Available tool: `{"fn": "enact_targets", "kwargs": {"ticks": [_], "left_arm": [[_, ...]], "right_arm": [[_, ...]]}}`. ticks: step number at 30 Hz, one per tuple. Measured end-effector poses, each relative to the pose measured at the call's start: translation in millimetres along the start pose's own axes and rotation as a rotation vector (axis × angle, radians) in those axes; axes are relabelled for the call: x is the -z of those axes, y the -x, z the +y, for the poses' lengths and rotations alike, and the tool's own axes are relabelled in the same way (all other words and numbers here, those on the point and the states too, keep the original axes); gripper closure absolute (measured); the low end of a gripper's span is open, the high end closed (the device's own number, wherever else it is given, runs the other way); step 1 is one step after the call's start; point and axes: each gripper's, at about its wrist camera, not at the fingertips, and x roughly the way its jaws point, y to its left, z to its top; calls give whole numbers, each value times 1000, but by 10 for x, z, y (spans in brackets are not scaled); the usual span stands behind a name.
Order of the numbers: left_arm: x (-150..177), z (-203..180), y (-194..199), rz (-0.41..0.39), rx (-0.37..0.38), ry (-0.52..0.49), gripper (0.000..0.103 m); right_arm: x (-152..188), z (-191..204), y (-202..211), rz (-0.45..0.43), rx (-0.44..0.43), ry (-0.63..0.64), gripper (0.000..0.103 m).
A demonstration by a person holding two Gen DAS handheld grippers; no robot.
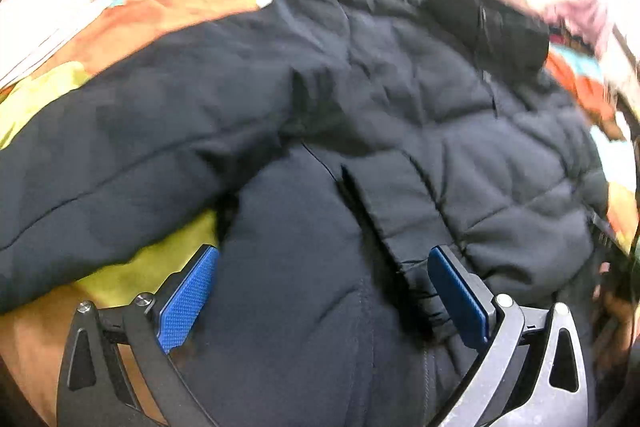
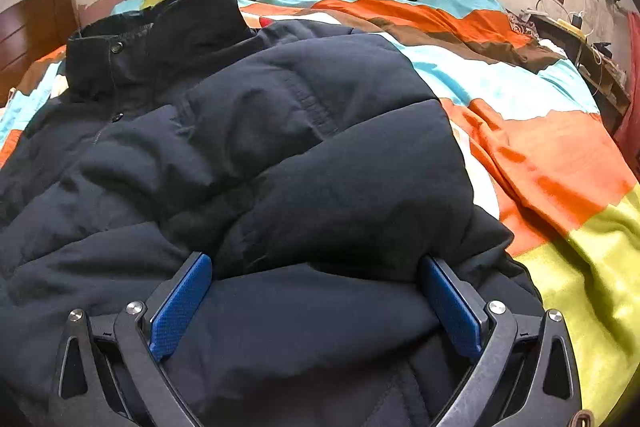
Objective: Fold large clothes
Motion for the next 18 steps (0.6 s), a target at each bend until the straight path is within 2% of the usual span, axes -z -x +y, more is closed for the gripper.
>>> {"fn": "enact_targets", "kwargs": {"ticks": [2, 5, 7, 11, 13, 16, 18], "left_arm": [[1, 67, 144, -15, 48, 25, 1], [29, 177, 385, -23, 131, 75, 1], [92, 252, 588, -59, 154, 95, 1], [272, 431, 1006, -115, 134, 97, 1], [403, 648, 1200, -122, 98, 100, 1], [584, 960, 1383, -100, 25, 150, 1], [714, 1212, 1468, -84, 32, 206, 1]], "right_arm": [[36, 40, 174, 34, -7, -4, 0], [144, 104, 437, 34, -72, -25, 0], [211, 222, 610, 35, -90, -12, 0], [293, 661, 953, 19, -173, 84, 0], [325, 919, 1079, 7, -220, 153, 0], [430, 1465, 1204, -20, -202, 357, 0], [566, 1859, 1200, 0, -217, 509, 0]]}}
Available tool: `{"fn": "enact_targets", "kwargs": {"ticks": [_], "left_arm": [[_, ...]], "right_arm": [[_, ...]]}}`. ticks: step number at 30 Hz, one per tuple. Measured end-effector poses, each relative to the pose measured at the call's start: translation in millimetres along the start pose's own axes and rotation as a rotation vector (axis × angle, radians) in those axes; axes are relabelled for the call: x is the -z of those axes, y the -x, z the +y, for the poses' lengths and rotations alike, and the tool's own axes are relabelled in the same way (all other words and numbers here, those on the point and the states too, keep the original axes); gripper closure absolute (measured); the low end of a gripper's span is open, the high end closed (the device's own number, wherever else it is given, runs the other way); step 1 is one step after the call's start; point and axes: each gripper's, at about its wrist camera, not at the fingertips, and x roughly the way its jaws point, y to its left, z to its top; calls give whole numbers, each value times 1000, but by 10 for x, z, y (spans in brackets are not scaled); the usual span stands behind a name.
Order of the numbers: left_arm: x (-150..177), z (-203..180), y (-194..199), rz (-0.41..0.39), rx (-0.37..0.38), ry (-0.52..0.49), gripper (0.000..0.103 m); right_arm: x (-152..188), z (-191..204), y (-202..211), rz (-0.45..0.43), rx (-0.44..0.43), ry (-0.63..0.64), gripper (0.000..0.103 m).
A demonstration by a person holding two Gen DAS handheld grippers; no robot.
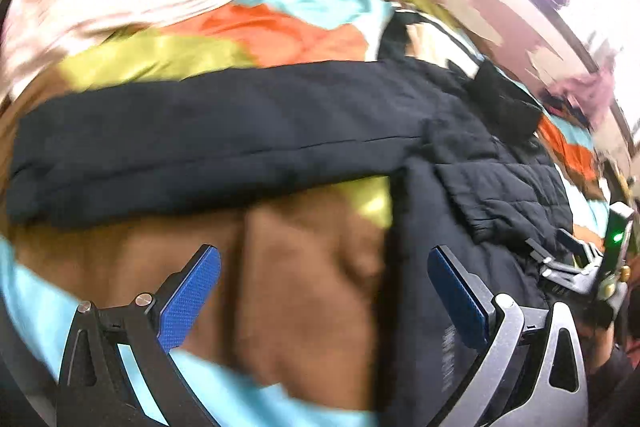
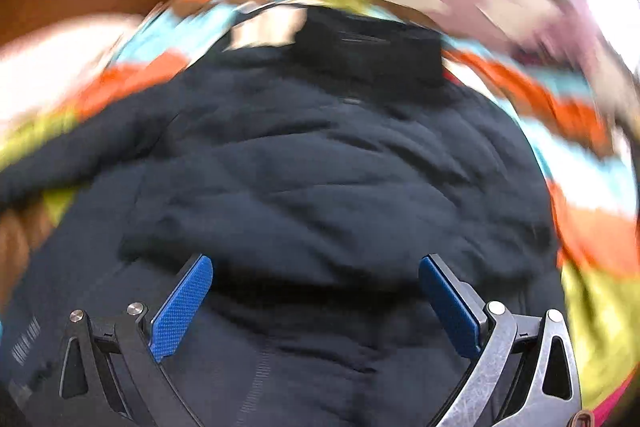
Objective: Fold large clothes
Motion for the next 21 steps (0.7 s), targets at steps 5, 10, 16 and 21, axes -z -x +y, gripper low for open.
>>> {"fn": "enact_targets", "kwargs": {"ticks": [5, 10, 16, 21], "left_arm": [[25, 490, 169, -43, -20, 143, 1], [-138, 880, 181, -106, -50, 299, 1], [-277, 1265, 91, -127, -111, 487, 4], [-351, 1136, 220, -215, -175, 456, 34]], "right_arm": [[-150, 622, -369, 86, 23, 175, 0], [-454, 599, -713, 118, 23, 54, 0], [-495, 283, -870, 134, -161, -145, 0], [-362, 103, -571, 84, -365, -209, 0]]}}
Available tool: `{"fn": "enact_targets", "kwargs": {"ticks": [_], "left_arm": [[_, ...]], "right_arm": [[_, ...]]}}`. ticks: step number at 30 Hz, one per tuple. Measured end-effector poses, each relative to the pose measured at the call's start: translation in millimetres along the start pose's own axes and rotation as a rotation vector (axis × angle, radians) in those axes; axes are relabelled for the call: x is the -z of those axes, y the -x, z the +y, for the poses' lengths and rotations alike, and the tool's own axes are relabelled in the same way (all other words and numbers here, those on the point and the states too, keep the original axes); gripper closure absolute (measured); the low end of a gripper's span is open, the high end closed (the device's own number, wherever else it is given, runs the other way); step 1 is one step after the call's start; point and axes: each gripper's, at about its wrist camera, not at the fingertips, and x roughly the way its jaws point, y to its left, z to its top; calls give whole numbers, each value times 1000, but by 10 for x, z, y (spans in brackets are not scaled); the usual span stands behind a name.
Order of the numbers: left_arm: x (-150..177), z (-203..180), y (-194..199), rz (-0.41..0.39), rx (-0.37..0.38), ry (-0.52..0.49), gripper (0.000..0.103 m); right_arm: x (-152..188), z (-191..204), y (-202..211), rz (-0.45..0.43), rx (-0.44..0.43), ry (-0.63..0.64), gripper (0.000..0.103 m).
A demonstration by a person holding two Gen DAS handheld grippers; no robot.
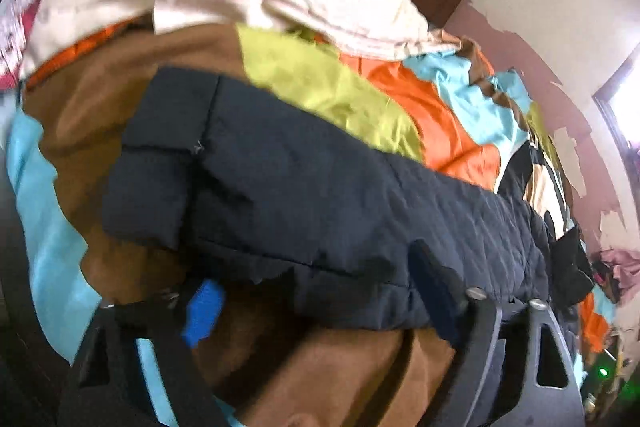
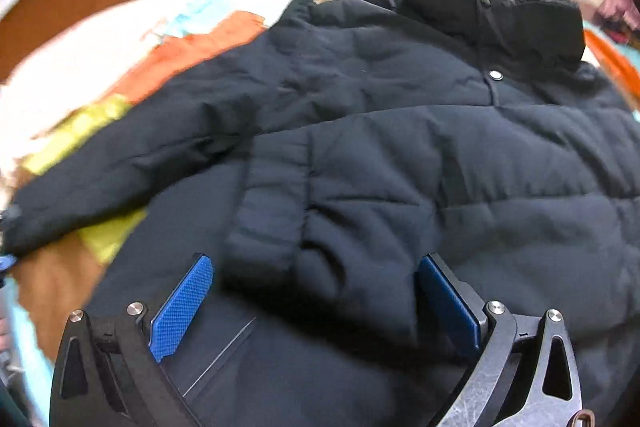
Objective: Fold large clothes
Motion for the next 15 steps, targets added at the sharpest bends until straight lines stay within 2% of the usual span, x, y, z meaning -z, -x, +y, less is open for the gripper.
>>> {"fn": "enact_targets", "kwargs": {"ticks": [1, 2, 3, 4, 7, 9, 13, 15], "left_arm": [[-4, -17, 5, -15, 0, 2, 49], [-12, -38, 20, -34, 1, 9, 57], [-24, -53, 20, -49, 8, 15, 72], [-29, -73, 41, -67, 13, 16, 78], [-45, -174, 141, -162, 28, -7, 88], [-33, -276, 234, -225, 64, -49, 90], [93, -601, 444, -345, 131, -196, 93], [194, -835, 549, -390, 187, -301, 93]], "right_arm": [[13, -27, 57, -2, -23, -17, 0], [34, -72, 125, -1, -41, -37, 0], [51, -106, 175, -2, -45, -46, 0], [63, -135, 217, -3, -47, -50, 0], [129, -192, 333, -2, -41, -51, 0], [210, -263, 428, -9, -43, -52, 0], [370, -441, 620, -38, -33, -68, 0], [436, -564, 729, -55, -47, -97, 0]]}}
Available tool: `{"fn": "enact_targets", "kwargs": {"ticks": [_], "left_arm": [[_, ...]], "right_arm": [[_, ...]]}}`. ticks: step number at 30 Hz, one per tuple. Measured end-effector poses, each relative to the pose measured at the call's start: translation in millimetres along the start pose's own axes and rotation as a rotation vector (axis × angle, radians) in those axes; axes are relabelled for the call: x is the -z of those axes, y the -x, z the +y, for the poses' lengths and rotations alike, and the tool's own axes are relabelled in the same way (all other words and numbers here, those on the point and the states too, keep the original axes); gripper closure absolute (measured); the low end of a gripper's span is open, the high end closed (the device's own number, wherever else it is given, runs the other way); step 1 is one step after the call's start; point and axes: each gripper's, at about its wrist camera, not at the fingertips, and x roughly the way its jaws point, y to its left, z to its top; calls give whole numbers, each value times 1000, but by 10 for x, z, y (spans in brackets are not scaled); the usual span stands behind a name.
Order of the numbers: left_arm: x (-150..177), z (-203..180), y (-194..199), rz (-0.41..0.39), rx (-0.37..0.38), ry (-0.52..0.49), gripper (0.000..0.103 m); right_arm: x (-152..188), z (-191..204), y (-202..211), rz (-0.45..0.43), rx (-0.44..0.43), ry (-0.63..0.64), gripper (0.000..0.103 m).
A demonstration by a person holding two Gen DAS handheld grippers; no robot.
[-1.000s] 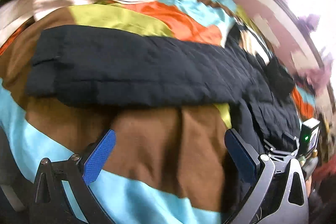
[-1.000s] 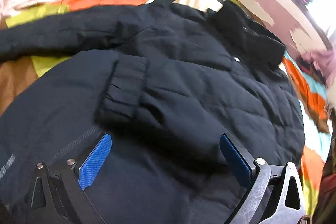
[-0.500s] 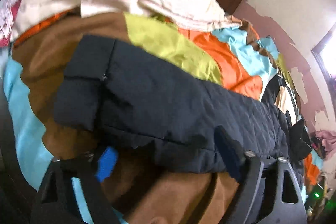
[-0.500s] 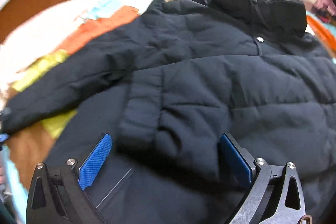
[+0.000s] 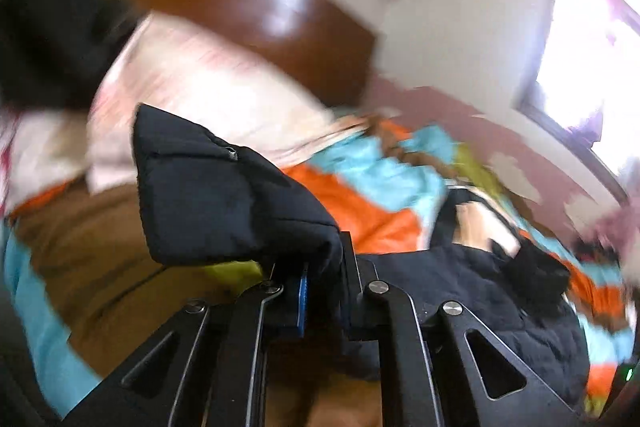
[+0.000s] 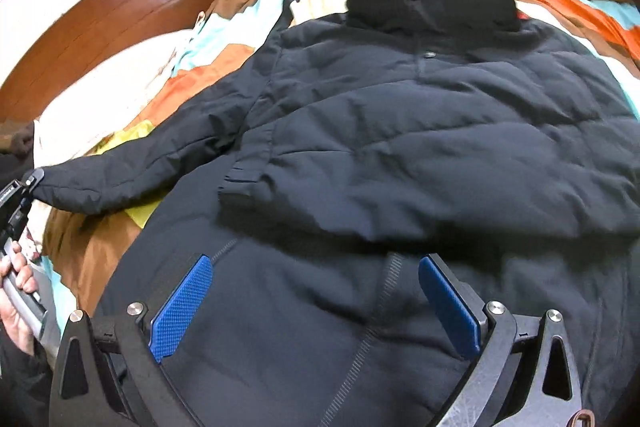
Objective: Fold large clothes
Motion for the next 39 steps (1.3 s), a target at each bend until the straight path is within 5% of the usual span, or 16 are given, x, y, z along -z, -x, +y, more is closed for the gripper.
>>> {"fn": "enact_targets", "kwargs": {"ticks": [3, 9, 23, 28, 34, 39], "left_arm": [[27, -484, 126, -59, 95, -160, 94], [223, -1419, 315, -56, 290, -368, 95], [1406, -3122, 9, 270, 560, -582, 96], [1983, -3376, 27, 423, 587, -717, 97], [2473, -3492, 32, 524, 525, -889, 96], [2582, -3448, -85, 614, 499, -875, 90]], "right_arm": [[45, -168, 161, -30, 1, -22, 0], [108, -503, 410, -87, 28, -49, 0], [591, -1623, 1029, -184, 106, -166, 0], [753, -2007, 1129, -244, -53, -335, 0], [774, -2273, 1198, -301, -307, -503, 0], [753, -2323, 1211, -306, -340, -581, 0]]}}
